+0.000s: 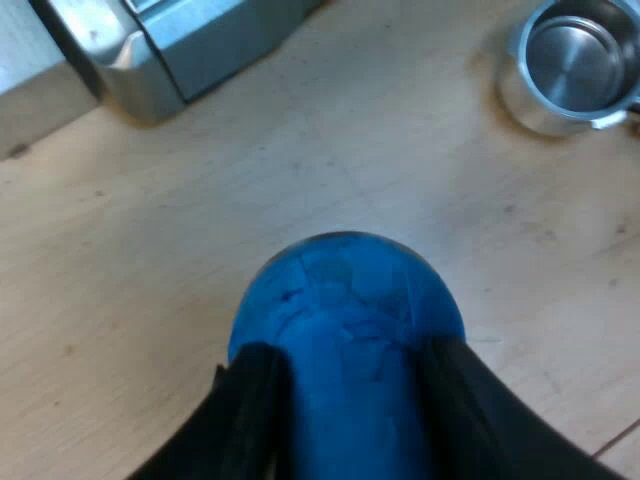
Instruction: Grind coffee beans and then tamp
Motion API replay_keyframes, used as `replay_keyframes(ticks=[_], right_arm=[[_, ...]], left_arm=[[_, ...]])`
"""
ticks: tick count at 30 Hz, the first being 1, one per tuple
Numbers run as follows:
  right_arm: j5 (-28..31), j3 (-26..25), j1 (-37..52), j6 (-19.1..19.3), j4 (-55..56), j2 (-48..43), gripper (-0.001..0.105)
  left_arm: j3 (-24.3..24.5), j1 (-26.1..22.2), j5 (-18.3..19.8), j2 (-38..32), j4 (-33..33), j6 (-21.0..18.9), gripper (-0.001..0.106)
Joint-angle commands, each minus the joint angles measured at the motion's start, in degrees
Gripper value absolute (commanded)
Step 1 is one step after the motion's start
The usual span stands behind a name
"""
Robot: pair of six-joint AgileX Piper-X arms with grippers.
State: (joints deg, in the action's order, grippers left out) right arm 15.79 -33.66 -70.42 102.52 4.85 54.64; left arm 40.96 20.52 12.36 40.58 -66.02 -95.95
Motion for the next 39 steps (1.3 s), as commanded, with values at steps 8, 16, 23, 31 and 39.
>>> replay_keyframes(ticks=[8, 16, 23, 31, 39], right_arm=[[1.2, 11.2, 0.2, -6.3, -9.2, -3.7, 0.070], [1.6, 19.1, 0.1, -6.3, -14.6, -7.8, 0.070], [1.6, 21.0, 0.1, -6.3, -17.0, -8.5, 0.070], [1.6, 21.0, 0.1, -6.3, -17.0, -8.5, 0.070], [1.6, 21.1, 0.1, -6.3, -16.6, -8.5, 0.070]], left_arm=[[4.2, 7.8, 2.0, 0.7, 0.4, -1.5, 0.001], [8.3, 16.9, 1.6, 7.0, 0.7, -1.5, 0.001], [12.6, 22.6, -0.8, 14.6, 3.0, -1.1, 0.001], [16.7, 26.1, -1.4, 25.5, 5.0, 2.1, 0.001], [17.9, 28.0, -5.2, 32.8, 7.8, 3.7, 0.001]])
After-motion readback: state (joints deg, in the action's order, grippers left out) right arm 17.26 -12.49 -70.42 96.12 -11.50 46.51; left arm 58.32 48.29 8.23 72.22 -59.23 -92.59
